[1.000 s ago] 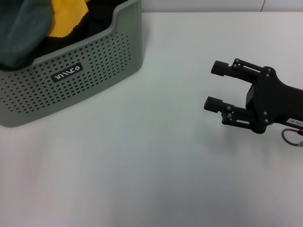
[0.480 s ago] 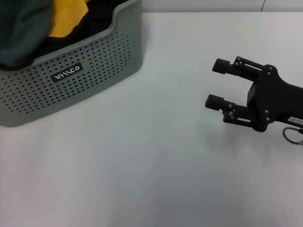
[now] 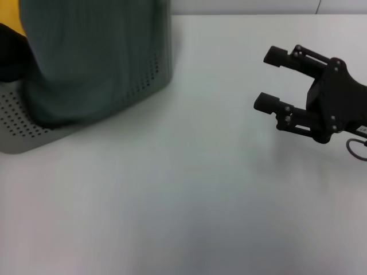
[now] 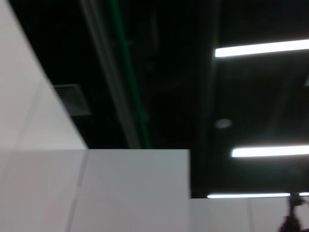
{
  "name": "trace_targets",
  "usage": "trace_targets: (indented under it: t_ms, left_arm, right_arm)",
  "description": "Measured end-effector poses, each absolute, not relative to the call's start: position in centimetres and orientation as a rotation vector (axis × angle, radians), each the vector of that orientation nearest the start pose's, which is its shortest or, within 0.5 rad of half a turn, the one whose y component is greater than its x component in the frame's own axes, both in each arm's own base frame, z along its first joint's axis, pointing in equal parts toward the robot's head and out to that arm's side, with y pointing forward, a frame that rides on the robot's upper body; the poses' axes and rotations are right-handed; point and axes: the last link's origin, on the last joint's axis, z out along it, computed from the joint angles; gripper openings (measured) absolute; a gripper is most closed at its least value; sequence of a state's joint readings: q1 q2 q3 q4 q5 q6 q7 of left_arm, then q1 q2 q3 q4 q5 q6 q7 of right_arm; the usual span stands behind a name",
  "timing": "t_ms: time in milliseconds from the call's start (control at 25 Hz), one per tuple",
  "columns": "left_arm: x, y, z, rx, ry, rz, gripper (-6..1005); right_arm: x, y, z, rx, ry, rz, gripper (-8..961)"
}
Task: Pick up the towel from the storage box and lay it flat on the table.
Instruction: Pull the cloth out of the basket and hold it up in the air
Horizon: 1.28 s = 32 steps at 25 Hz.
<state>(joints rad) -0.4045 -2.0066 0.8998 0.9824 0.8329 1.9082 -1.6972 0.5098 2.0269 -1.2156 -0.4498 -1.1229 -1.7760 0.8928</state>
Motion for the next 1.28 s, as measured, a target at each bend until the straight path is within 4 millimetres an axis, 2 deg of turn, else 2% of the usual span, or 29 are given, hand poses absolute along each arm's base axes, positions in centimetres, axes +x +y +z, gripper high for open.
trace_targets:
  t_ms: [280,560,1280]
  left_arm:
    - [-14.5,28.9,16.1,-2.341,0.012,-2.045,13]
    - [-14.5,29.3,15.1,-2.337,-0.031,-2.068,14]
    - [-14.0,29.6,13.7,-2.486,-0.036,-1.969,14]
  right_arm:
    - [18.4,30.8,0.2,-2.552,-0.08,1.48,657]
    - [17.3,30.1,-2.4,-2.679,-0.055,1.487,653]
    - [17.8,30.5,-2.8,-2.67,-0.007,1.431,643]
